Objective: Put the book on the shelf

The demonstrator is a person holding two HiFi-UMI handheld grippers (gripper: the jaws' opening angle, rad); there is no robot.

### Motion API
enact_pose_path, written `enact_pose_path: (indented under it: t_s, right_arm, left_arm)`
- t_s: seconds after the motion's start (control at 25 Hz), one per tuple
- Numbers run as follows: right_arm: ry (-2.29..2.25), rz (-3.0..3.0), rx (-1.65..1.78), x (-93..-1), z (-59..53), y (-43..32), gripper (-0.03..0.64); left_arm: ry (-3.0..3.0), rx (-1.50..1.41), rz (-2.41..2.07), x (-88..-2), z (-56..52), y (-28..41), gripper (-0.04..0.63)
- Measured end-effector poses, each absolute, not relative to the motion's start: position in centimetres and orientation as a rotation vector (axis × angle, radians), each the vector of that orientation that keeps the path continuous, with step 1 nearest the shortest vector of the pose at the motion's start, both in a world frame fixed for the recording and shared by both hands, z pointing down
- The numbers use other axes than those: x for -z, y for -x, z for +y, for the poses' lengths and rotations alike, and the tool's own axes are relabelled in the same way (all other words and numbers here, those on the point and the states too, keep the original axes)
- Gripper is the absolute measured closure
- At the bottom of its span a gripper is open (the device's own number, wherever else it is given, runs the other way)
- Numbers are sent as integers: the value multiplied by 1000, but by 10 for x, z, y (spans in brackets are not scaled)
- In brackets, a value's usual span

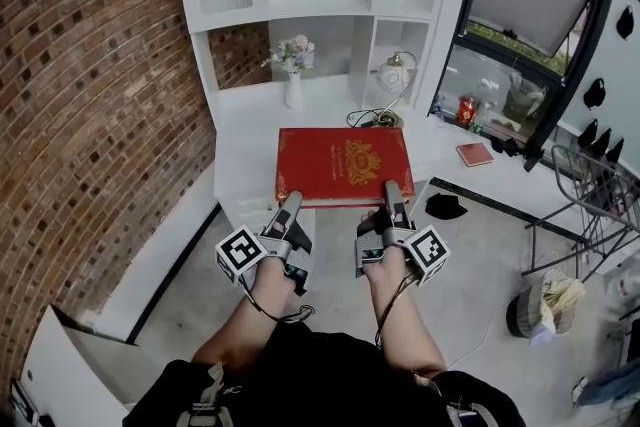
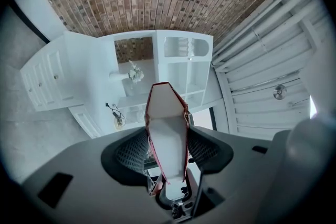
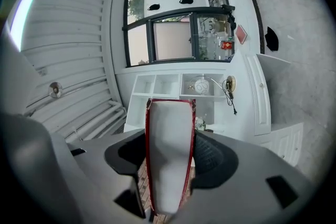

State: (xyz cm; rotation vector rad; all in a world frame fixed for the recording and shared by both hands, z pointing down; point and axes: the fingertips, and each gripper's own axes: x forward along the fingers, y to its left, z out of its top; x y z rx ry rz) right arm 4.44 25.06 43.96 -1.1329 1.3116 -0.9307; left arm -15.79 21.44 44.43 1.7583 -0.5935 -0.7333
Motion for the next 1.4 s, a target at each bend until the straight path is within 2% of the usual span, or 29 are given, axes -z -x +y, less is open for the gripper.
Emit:
enact_pose_path:
  t_s: [0.56, 1.16, 1.4]
  right_arm:
    - [1139, 1331, 933, -454, 183, -70, 354]
    - [1184, 1306, 939, -454, 10, -115, 354]
    - [1172, 1292, 955, -456, -72, -105, 354]
  left_arm:
    - [-1753, 733, -589, -461, 148, 131, 353]
    - [-1747, 716, -571, -457, -31, 86, 353]
    - [-1743, 701, -588, -460, -112, 95, 353]
